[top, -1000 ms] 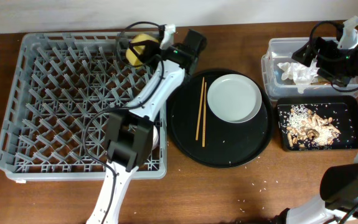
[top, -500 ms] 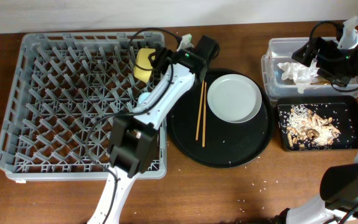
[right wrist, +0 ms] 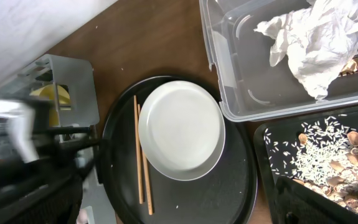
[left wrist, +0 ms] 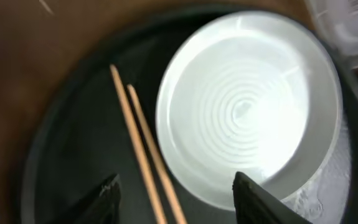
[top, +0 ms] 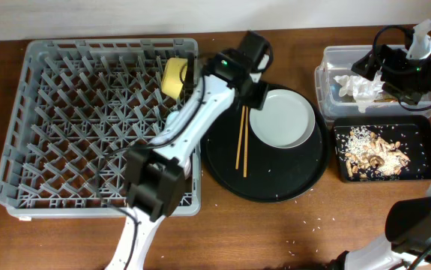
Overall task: Sort waste into correct bins and load items into the dishwasher rack
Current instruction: 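Reach left gripper to the white plate's edge and grasp it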
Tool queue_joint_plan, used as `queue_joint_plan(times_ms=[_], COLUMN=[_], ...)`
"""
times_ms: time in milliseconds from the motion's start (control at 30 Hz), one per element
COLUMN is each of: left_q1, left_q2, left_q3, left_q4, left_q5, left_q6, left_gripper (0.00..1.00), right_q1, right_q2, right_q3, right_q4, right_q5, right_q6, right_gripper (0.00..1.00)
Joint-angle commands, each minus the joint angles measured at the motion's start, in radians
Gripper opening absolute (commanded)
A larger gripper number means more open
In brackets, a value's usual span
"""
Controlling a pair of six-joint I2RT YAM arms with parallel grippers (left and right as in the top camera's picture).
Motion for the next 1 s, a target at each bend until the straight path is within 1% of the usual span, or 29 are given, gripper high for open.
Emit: queue_joint_plan(times_ms=[0, 133, 200, 267, 600, 733, 967], left_q1=[-0.013, -0.019, -0.028, -0.032, -0.033, -0.032, -0.032], left_q2=[0.068, 0.107, 0.126, 0.139, 0.163, 0.200, 0.200], left_q3=[-0.001, -0.001, -0.001, -0.001, -0.002, -0.002, 0.007], left_q4=[0.010, 0.021, 0.030, 0.035, 0.063, 0.062, 0.065], left_q5=[0.033, 0.043, 0.048, 0.048, 0.040, 0.040, 0.041], left_q6=[-0.111, -0.118, -0.133, -0.145, -0.185, -0.188, -0.188], left_gripper=[0.56, 0.56, 0.46, 0.43, 0.43, 0.42, 0.43], right_q1=[-0.003, -0.003, -0.003, -0.003, -0.003, -0.003, -0.003], right_q2=[-0.016, -0.016, -0.016, -0.016, -0.016, -0.016, -0.016], right_q3=[0.013, 0.013, 0.013, 0.013, 0.013, 0.013, 0.013], right_q4=[0.000, 0.000, 0.000, 0.000, 0.000, 0.000, 0.000], right_q5=[0.006, 0.005, 0.005, 0.005, 0.005, 0.005, 0.005], right_q6=[-0.011, -0.011, -0.011, -0.011, -0.011, -0.011, -0.011], right_gripper=[0.99, 0.99, 0.98, 0.99, 0.98, 0.99, 0.99])
